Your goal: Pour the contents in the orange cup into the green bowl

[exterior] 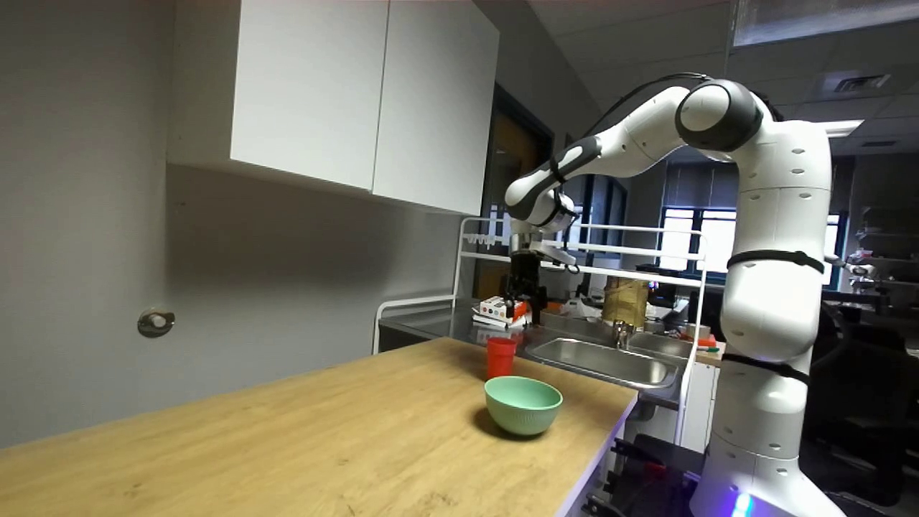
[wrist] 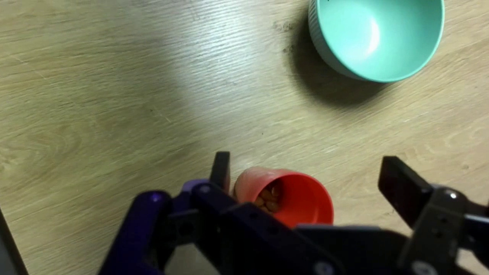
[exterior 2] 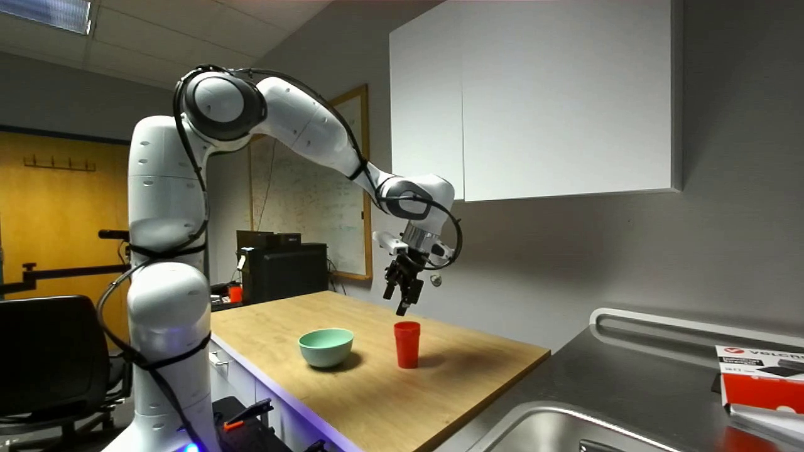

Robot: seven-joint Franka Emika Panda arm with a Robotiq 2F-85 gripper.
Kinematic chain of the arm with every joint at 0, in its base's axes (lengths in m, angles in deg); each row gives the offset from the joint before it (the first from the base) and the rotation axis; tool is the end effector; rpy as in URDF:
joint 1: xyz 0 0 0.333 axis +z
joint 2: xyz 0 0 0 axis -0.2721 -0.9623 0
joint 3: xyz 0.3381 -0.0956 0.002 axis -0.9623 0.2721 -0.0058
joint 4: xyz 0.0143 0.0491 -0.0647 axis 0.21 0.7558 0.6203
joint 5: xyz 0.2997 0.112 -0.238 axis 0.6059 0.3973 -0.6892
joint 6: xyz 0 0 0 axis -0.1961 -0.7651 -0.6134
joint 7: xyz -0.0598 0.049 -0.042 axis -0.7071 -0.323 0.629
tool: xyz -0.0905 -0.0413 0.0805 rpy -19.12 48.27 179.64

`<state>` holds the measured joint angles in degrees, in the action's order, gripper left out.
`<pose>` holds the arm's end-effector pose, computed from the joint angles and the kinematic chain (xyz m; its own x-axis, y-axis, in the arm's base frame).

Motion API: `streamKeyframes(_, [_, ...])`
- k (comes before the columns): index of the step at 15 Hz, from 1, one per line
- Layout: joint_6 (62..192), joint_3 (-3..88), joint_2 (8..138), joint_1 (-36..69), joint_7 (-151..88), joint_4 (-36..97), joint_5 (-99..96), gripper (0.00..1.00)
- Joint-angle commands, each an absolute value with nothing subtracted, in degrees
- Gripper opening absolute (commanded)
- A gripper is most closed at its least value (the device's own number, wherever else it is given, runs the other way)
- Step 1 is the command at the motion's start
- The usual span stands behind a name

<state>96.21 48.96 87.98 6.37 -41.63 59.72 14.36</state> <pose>0.4844 -0.1512 0.3892 0.9059 -0.2870 -0.3114 -0.3626 -0.9056 -0.2200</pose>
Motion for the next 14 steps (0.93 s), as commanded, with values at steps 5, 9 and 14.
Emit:
streamKeyframes(5, [93.98, 48.99, 79.57, 4.26, -43.31, 53.34, 16.53, 1.00])
streamKeyframes(9, [93.63, 48.82, 75.62, 3.12, -43.49, 50.26, 16.90, 1.00])
streamKeyframes(14, [92.61, 48.64, 71.60, 1.64, -43.68, 46.86, 17.34, 1.00])
